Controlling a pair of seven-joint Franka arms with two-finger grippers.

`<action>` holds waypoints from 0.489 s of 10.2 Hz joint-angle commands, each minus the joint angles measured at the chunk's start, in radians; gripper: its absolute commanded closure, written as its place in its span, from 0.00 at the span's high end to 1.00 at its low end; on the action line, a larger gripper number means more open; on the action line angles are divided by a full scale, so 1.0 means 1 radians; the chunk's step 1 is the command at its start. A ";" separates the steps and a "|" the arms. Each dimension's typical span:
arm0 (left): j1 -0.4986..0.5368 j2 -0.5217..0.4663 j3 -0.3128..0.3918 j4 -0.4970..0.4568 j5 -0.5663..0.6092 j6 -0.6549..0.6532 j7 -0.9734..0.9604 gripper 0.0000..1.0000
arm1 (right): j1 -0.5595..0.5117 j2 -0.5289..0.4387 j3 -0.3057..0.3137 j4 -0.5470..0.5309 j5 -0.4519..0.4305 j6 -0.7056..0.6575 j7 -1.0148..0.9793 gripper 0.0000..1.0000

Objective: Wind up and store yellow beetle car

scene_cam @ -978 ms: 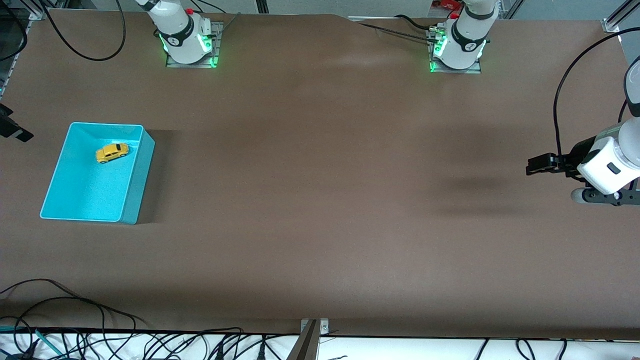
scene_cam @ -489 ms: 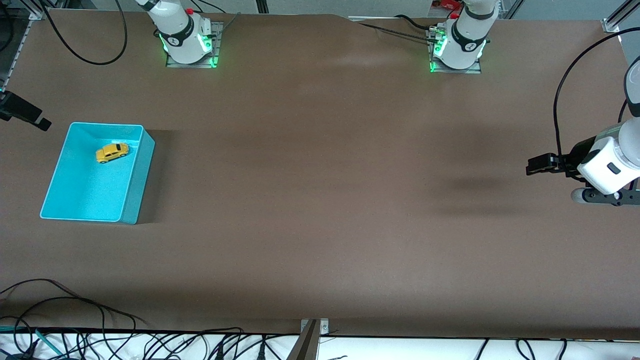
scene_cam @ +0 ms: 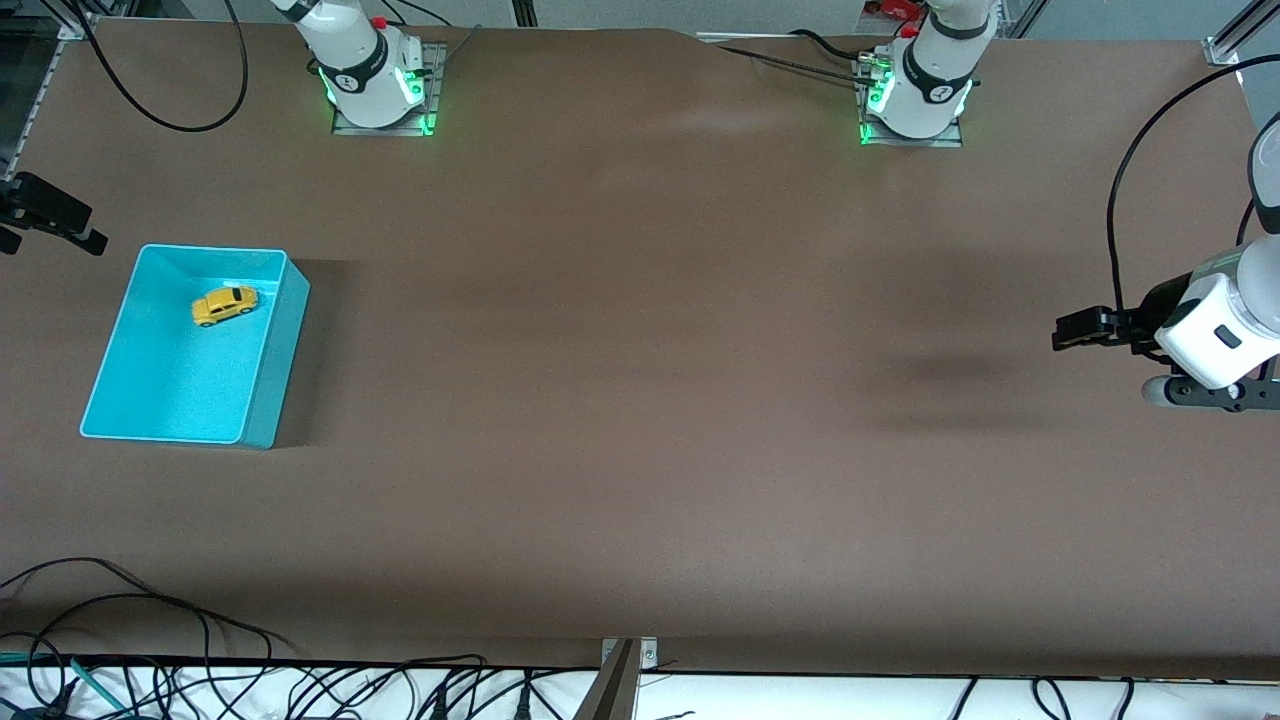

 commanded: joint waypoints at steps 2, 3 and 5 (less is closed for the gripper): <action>0.003 0.003 0.000 0.016 -0.006 -0.013 0.021 1.00 | -0.008 0.044 0.021 0.062 -0.014 -0.027 -0.011 1.00; 0.003 0.005 0.000 0.016 -0.006 -0.013 0.021 1.00 | -0.005 0.045 0.021 0.062 -0.016 -0.026 -0.005 1.00; 0.003 0.003 0.000 0.016 -0.005 -0.013 0.021 1.00 | 0.019 0.044 0.029 0.059 -0.025 -0.015 -0.001 1.00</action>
